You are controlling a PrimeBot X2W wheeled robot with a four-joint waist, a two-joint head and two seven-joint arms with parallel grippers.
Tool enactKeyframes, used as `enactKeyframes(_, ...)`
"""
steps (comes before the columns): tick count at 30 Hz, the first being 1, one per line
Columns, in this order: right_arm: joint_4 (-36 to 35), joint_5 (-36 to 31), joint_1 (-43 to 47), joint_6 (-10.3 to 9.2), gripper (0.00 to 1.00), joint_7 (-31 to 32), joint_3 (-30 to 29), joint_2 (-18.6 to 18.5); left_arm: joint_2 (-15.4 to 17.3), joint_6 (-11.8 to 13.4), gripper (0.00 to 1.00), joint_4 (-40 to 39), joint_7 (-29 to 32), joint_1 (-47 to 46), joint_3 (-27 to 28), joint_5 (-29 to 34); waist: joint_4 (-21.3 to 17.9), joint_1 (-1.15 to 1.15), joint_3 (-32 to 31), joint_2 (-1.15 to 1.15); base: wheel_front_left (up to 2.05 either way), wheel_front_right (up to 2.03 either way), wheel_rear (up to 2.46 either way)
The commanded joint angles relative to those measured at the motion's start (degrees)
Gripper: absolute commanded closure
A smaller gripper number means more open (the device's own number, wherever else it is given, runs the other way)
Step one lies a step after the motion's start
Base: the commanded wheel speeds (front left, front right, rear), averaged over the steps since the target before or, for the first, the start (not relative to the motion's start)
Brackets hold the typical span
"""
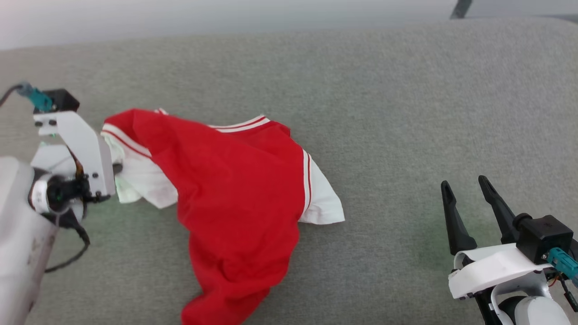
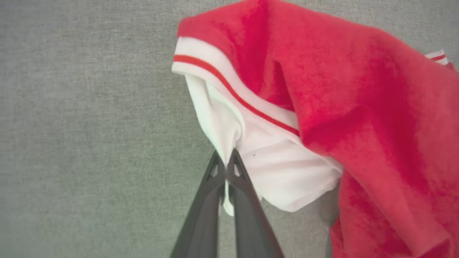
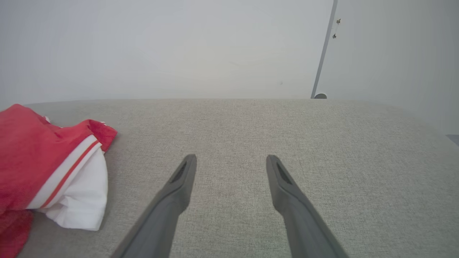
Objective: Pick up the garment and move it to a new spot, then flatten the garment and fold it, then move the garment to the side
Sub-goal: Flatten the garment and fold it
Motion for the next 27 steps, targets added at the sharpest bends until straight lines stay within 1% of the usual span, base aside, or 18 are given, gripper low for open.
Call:
enactKeyframes(1, -0.13, -0.47, 0.97, 0.02, 0.0, 0.28, -0.09, -0.1, 0.67, 0.88, 1.0, -1.43, 0.4, 1.94, 0.17, -0.41, 1.89, 0.0, -2.17, 0.0, 0.0, 0.0, 0.0)
enactKeyframes(3, -0.13, -0.46, 1.21, 0.02, 0.0, 0.42, -0.13, -0.09, 0.99, 1.35, 1.0, -2.55, 0.64, 3.02, 0.18, -0.59, 2.24, 0.0, -2.64, 0.0, 0.0, 0.0, 0.0)
enactKeyframes(10, -0.11, -0.23, 2.64, 0.02, 0.0, 1.58, -0.08, -0.01, 3.8, 5.89, 1.0, -11.43, 2.55, 12.6, 1.3, -2.84, 3.76, 0.0, -5.86, 0.0, 0.0, 0.0, 0.0)
enactKeyframes(13, -0.09, 0.05, 2.84, 0.02, 0.0, 1.9, -0.19, 0.06, 4.71, 7.26, 1.0, -14.69, 2.14, 17.04, 1.86, -3.7, 4.1, 0.0, -6.99, 0.0, 0.0, 0.0, 0.0)
enactKeyframes(15, 0.07, 0.27, 3.44, 0.02, 0.0, 2.14, -0.05, 0.12, 4.84, 8.03, 1.0, -16.07, 1.78, 19.72, 2.26, -4.47, 4.19, 0.0, -7.65, 0.0, 0.0, 0.0, 0.0)
enactKeyframes(18, 0.22, 0.66, 3.64, 0.02, 0.0, 2.38, 0.38, 0.21, 4.2, 8.56, 1.0, -17.56, 0.6, 22.31, 2.93, -5.66, 4.41, 0.0, -8.53, 0.0, 0.0, 0.0, 0.0)
enactKeyframes(19, 0.26, 0.91, 3.73, 0.02, 0.0, 2.47, 0.73, 0.23, 4.13, 8.71, 0.95, -17.75, 0.31, 23.06, 3.03, -5.76, 4.47, 0.0, -8.86, 0.0, 0.0, 0.0, 0.0)
enactKeyframes(20, 0.4, 1.05, 3.77, 0.02, 0.0, 2.7, 1.0, 0.24, 4.09, 8.96, 0.55, -17.94, -0.45, 23.49, 3.21, -5.65, 4.52, 0.0, -9.2, 0.0, 0.0, 0.0, 0.0)
enactKeyframes(21, 0.45, 1.05, 3.76, 0.02, 0.0, 2.83, 1.29, 0.15, 3.88, 9.08, 0.39, -18.08, -1.06, 23.84, 3.47, -5.76, 4.61, 0.0, -9.57, 0.0, 0.0, 0.0, 0.0)
enactKeyframes(22, 0.53, 1.16, 3.77, 0.02, 0.0, 2.96, 1.55, 0.03, 3.64, 9.2, 0.17, -18.19, -1.59, 24.25, 3.63, -5.92, 4.76, 0.0, -10.02, 0.0, 0.0, 0.0, 0.0)
enactKeyframes(23, 0.62, 1.34, 3.84, 0.02, 0.0, 3.18, 1.8, -0.04, 3.55, 9.38, 0.0, -18.22, -2.11, 24.67, 3.84, -6.05, 4.93, 0.0, -10.53, 0.0, 0.0, 0.0, 0.0)
enactKeyframes(27, 0.97, 2.53, 4.48, 0.02, 0.0, 4.72, 3.86, -1.17, 3.91, 10.08, 0.0, -19.12, -4.86, 26.05, 5.38, -6.27, 5.89, 0.0, -12.8, 0.0, 0.0, 0.0, 0.0)
